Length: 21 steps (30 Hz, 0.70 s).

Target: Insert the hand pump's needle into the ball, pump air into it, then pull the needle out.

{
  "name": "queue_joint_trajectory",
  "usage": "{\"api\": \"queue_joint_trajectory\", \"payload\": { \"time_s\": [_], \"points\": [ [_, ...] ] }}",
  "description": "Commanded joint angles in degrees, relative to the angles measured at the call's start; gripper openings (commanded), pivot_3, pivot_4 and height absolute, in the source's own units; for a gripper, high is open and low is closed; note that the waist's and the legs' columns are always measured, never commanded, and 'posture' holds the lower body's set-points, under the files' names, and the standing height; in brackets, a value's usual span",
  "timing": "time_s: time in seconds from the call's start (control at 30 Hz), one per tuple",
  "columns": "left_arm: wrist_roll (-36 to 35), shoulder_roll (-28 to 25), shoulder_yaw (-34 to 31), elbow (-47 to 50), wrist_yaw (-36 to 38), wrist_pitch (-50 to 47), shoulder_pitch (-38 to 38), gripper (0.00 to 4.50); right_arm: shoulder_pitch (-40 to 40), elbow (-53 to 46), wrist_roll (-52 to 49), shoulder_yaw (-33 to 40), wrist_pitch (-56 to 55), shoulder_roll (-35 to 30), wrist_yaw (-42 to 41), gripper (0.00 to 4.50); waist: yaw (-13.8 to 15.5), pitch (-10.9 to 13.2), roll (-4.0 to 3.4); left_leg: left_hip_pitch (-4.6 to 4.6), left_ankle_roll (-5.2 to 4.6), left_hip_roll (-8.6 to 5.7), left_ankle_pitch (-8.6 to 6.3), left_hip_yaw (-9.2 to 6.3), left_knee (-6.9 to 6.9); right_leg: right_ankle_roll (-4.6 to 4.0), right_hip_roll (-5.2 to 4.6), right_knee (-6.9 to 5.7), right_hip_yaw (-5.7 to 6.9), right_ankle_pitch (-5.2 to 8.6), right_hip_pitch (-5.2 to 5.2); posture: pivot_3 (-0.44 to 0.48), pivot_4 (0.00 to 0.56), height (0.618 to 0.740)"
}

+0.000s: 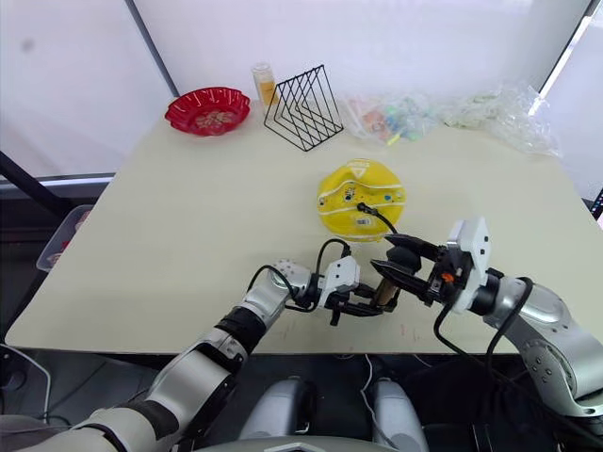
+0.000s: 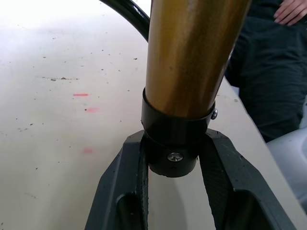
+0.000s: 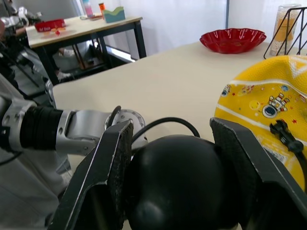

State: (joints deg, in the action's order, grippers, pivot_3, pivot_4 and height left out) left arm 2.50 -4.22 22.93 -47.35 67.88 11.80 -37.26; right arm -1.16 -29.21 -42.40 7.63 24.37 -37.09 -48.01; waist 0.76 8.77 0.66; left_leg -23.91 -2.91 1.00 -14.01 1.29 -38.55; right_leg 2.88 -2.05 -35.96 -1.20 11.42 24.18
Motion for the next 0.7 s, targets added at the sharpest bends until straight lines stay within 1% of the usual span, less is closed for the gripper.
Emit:
{"api": "queue_joint_trajectory", "payload": {
  "time_s": [0.03,0.2,0.3,0.37,0.6,0.7],
  "points": [
    [1.9,1.2,0.4,-3.2,-2.9,1.1,-0.9,1.03,0.1,-0.4,0.3,5.1,-4.2,-0.9,-2.2,2.06,0.0,0.0,0.0,0.0,0.0,-0.01,0.0,0.01,0.0,0.01,0.0,0.0,-0.01,0.0,0.0,0.0,0.15,0.737],
    [3.8,2.2,0.9,-6.3,-4.4,1.4,-1.4,1.03,0.5,-0.4,-1.3,7.9,-4.2,-0.8,-2.9,2.06,0.0,0.0,0.01,-0.02,0.0,-0.03,0.0,0.0,-0.02,0.0,-0.02,0.0,-0.01,-0.01,0.0,0.0,0.15,0.737],
    [5.2,2.3,1.7,-8.1,-4.6,2.0,-1.3,1.03,1.7,-1.6,-4.6,10.6,-2.9,-1.1,-2.4,2.06,0.0,0.0,0.01,-0.02,0.0,-0.02,0.0,-0.01,-0.02,0.0,0.0,0.0,0.0,-0.01,0.0,0.0,0.15,0.737],
    [5.9,2.1,2.2,-9.2,-4.5,2.3,-1.2,1.03,3.3,-2.7,-8.7,13.6,-0.9,-2.3,-1.1,2.06,0.0,0.0,0.01,-0.01,0.0,-0.02,0.0,0.0,-0.03,0.0,-0.01,0.0,-0.01,-0.01,0.0,0.0,0.15,0.737],
    [6.7,2.2,2.7,-11.3,-4.2,2.4,-1.2,1.03,5.3,-4.1,-16.4,19.1,3.7,-6.8,1.5,2.06,0.1,0.0,0.02,-0.03,0.0,0.0,0.0,-0.02,-0.02,-0.01,-0.03,0.0,0.0,-0.02,-0.01,0.0,0.15,0.737],
    [7.3,2.0,3.0,-12.4,-4.2,2.9,-1.1,1.03,8.1,-4.2,-22.8,23.1,6.8,-9.9,4.8,2.06,0.1,0.0,0.02,-0.02,0.0,-0.01,0.0,0.0,-0.03,-0.01,-0.05,0.0,-0.02,-0.02,-0.02,0.0,0.15,0.737]
  ]
}}
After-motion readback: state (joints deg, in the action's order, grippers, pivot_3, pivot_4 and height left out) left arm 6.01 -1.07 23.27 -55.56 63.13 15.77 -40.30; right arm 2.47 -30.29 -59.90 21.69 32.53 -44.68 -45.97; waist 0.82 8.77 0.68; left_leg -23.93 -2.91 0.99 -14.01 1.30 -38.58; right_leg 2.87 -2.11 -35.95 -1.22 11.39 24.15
